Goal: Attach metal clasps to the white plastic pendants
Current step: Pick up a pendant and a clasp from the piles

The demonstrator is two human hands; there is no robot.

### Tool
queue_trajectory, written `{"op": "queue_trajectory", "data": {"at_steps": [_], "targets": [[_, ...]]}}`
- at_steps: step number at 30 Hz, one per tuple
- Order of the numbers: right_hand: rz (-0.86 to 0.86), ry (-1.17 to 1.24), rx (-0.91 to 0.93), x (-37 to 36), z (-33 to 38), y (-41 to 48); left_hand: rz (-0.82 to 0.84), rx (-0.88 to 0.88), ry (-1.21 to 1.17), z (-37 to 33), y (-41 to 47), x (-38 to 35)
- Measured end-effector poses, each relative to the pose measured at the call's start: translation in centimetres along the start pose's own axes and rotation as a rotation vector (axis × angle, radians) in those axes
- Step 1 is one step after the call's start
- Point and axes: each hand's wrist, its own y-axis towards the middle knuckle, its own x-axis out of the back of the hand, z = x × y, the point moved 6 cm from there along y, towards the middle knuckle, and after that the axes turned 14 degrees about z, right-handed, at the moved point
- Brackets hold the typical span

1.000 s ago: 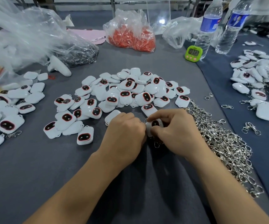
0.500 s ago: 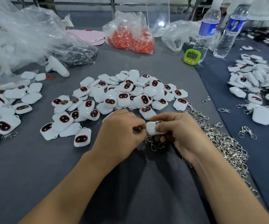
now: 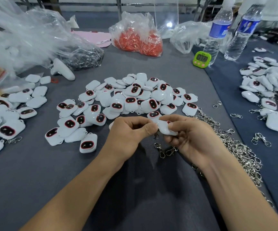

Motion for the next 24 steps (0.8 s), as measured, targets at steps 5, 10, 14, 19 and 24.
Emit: {"op": "queue_trajectory", "data": {"at_steps": [5, 10, 14, 19, 24], "targets": [[0.017, -0.078, 0.012, 0.1, 0.0, 0.1, 0.088, -0.033, 0.201, -1.1, 0.1, 0.7], [-0.059, -0.122, 0.033, 0.0, -0.3, 0.3, 0.053, -0.270, 0.907, -2.7, -0.7, 0.3], [-0.054, 0.007, 0.024, -0.1, -0.1, 0.4, -0.049, -0.097, 0.404, -1.3, -0.4, 1.3], [-0.043, -0.012, 0.060, -0.3, 0.0, 0.1, 0.004, 0.054, 0.122, -0.1, 0.2, 0.6], [-0.075, -0.176, 0.161, -1.0, -0.2, -0.1, 0.042, -0.198, 1.006, -2.7, -0.5, -0.2]]}}
